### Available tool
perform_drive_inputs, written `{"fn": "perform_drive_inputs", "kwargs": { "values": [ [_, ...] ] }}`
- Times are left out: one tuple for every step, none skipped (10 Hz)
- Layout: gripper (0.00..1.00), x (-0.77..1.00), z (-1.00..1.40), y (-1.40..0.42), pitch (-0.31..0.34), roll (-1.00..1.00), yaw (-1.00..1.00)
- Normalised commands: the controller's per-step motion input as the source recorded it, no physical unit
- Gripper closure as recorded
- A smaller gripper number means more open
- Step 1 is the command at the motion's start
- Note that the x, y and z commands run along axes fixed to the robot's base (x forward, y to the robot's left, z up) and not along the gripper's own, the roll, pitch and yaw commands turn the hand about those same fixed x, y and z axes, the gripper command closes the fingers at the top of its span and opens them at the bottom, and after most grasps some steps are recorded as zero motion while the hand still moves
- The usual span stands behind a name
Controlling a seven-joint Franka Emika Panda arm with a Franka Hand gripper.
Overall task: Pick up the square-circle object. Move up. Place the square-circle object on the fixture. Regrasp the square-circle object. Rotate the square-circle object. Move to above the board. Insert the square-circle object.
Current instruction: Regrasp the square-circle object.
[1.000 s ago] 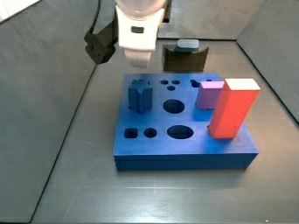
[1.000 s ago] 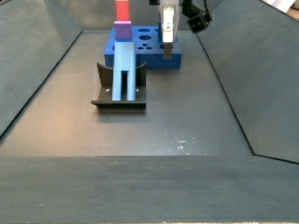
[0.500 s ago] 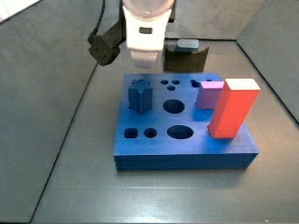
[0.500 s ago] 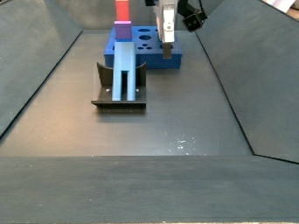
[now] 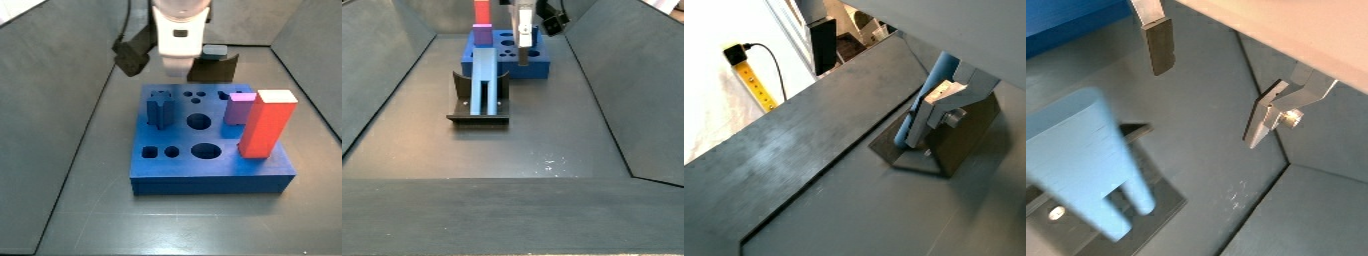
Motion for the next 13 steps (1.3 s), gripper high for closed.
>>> {"fn": "perform_drive_inputs", "kwargs": {
  "values": [
    [0.0,1.0,-0.04,-0.02,-0.067,0.14,-0.01],
    [0.0,1.0,-0.04,-0.01,-0.045,0.13,-0.02],
    [0.0,1.0,-0.04,-0.01,-0.005,0.12,-0.04],
    [0.0,1.0,-0.04,-0.01,0.018,0.11,-0.05],
    [0.0,0.99,-0.04,-0.01,0.065,0.11,-0.04],
    [0.0,0.92,-0.04,-0.01,0.082,0.1,-0.04],
    [0.0,0.8,-0.04,-0.01,0.107,0.11,-0.02],
    [0.0,0.72,-0.03,-0.01,0.119,0.11,0.0],
    [0.0,0.61,-0.03,-0.01,0.13,0.12,0.03],
    [0.0,0.55,-0.03,-0.01,0.133,0.12,0.04],
    [0.0,0.45,-0.03,-0.02,0.139,0.12,0.06],
    [0.0,0.38,-0.03,-0.02,0.14,0.12,0.07],
    [0.0,0.31,-0.03,-0.02,0.137,0.11,0.08]
  ]
}}
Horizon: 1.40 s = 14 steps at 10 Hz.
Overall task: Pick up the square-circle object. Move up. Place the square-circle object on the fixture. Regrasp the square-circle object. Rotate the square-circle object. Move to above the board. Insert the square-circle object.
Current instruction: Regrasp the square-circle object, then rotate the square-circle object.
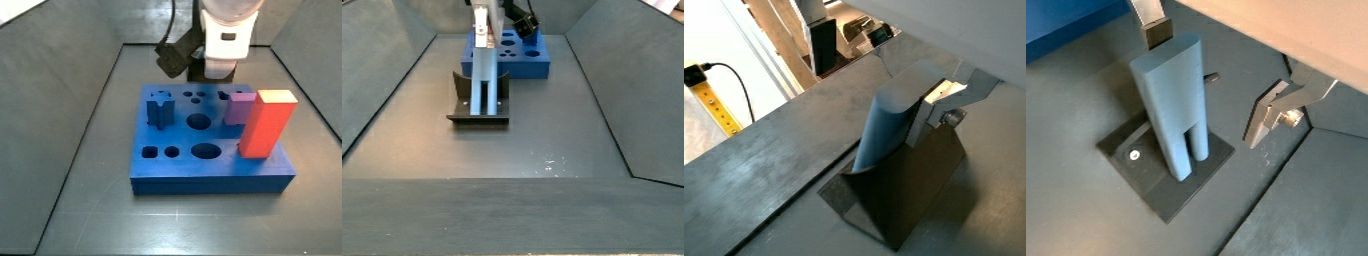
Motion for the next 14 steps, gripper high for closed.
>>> {"fn": "perform_drive_inputs", "kwargs": {
  "values": [
    [0.0,0.24,-0.03,-0.02,0.136,0.1,0.09],
    [1.0,0.0,0.0,0.0,0.0,0.0,0.0],
    [1.0,-1.0,0.92,0.36,0.0,0.0,0.0],
    [1.0,-1.0,0.91,0.36,-0.016,-0.02,0.0],
    [1.0,-1.0,0.9,0.33,-0.043,-0.07,-0.02],
    [1.0,-1.0,0.88,0.29,-0.055,-0.09,-0.03],
    [1.0,-1.0,0.85,0.27,-0.057,-0.11,-0.05],
    [1.0,-1.0,0.83,0.25,-0.053,-0.13,-0.06],
    [1.0,-1.0,0.8,0.23,-0.045,-0.14,-0.08],
    [1.0,-1.0,0.76,0.2,-0.029,-0.15,-0.08],
    [1.0,-1.0,0.72,0.19,-0.015,-0.15,-0.08],
    [1.0,-1.0,0.69,0.17,-0.005,-0.15,-0.08],
    [1.0,-0.87,0.5,0.11,0.016,-0.15,-0.08],
    [1.0,-0.76,0.38,0.08,0.021,-0.16,-0.08]
  ]
}}
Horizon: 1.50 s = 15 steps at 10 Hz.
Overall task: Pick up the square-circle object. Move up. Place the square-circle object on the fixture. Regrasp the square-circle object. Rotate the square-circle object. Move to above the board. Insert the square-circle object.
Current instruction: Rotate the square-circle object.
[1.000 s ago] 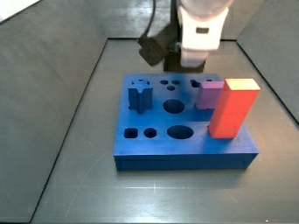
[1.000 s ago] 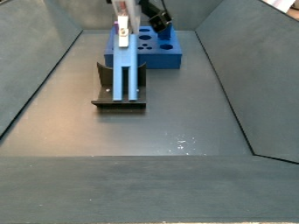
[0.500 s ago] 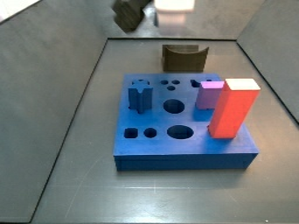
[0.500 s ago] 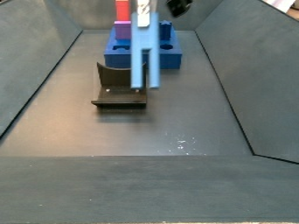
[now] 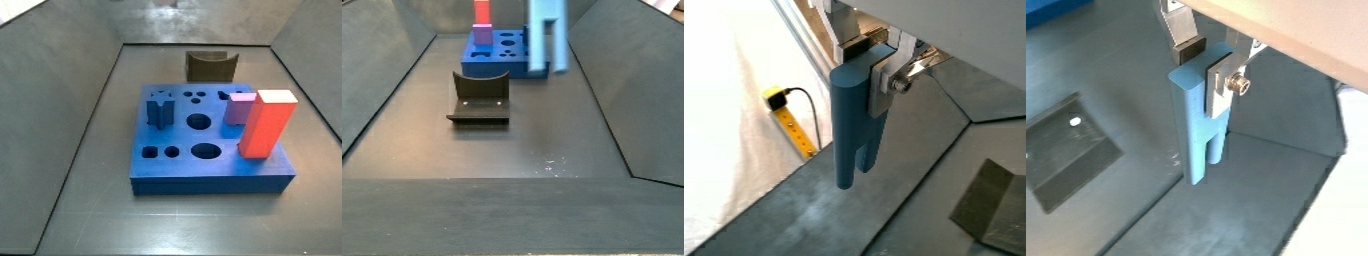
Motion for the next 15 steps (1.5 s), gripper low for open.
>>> {"fn": "perform_drive_inputs", "kwargs": {
  "values": [
    [1.0,-0.53,0.15,0.05,0.03,-0.15,-0.06],
    [1.0,-0.27,0.05,0.03,0.024,-0.12,-0.05],
    [1.0,0.0,0.0,0.0,0.056,-1.0,-0.54],
    [1.0,0.07,-0.02,0.03,0.078,-1.0,-0.54],
    [1.0,0.0,0.02,0.05,0.1,-1.0,-0.53],
    [1.0,-0.05,0.04,0.01,0.126,-1.0,-0.54],
    [1.0,-0.04,0.02,0.02,0.159,-1.0,-0.53],
    [1.0,-0.02,0.02,0.02,0.182,-1.0,-0.53],
    [1.0,0.0,0.01,0.01,0.242,-1.0,-0.52],
    [1.0,0.0,0.01,0.01,0.263,-1.0,-0.51],
    [1.0,-0.01,0.03,0.02,0.289,-1.0,-0.48],
    [1.0,0.0,0.03,0.02,0.312,-1.0,-0.45],
    [1.0,0.02,0.02,0.02,0.337,-1.0,-0.42],
    [1.0,0.02,0.02,0.02,0.309,-0.84,-0.34],
    [1.0,0.04,0.02,0.01,0.252,-0.51,-0.18]
  ]
}}
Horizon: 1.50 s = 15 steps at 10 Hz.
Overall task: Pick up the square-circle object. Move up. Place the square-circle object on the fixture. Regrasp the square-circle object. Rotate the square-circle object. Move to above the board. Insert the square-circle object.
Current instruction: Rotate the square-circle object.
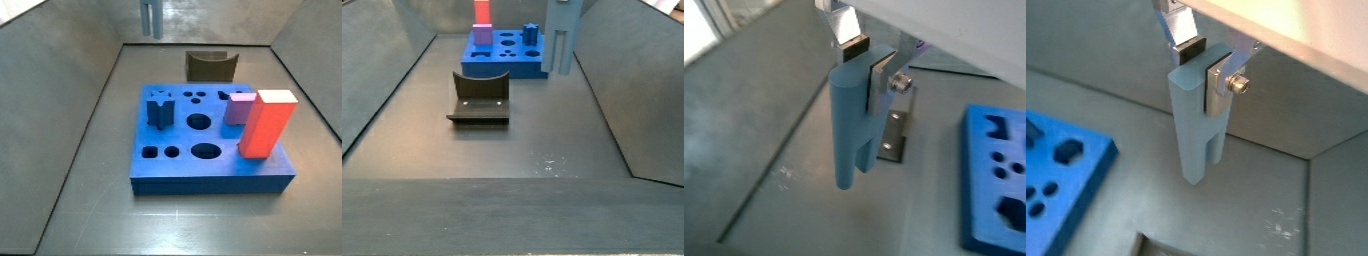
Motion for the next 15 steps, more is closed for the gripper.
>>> {"fn": "perform_drive_inputs", "kwargs": {
  "values": [
    [1.0,0.06,0.02,0.0,0.208,-0.33,-0.1],
    [1.0,0.06,0.0,0.01,0.153,-0.21,-0.04],
    [1.0,-0.03,0.0,0.03,0.044,-0.06,-1.0],
    [1.0,-0.04,0.0,0.03,0.034,-0.06,-1.0],
    [1.0,-0.04,0.01,0.03,0.037,-0.06,-1.0],
    [1.0,-0.03,0.01,0.02,0.04,-0.07,-1.0],
    [1.0,-0.02,0.02,0.02,0.045,-0.08,-1.0],
    [1.0,-0.02,0.02,0.02,0.051,-0.09,-1.0],
    [1.0,-0.01,0.02,0.02,0.062,-0.11,-1.0],
    [1.0,-0.01,0.02,0.02,0.074,-0.13,-1.0],
    [1.0,-0.01,0.02,0.02,0.091,-0.16,-1.0],
    [1.0,-0.01,0.02,0.02,0.092,-0.16,-0.77],
    [1.0,0.0,0.02,0.02,0.089,-0.16,-0.47],
    [1.0,0.0,0.02,0.02,0.086,-0.16,-0.31],
    [1.0,0.0,0.02,0.02,0.085,-0.16,-0.24]
  ]
}}
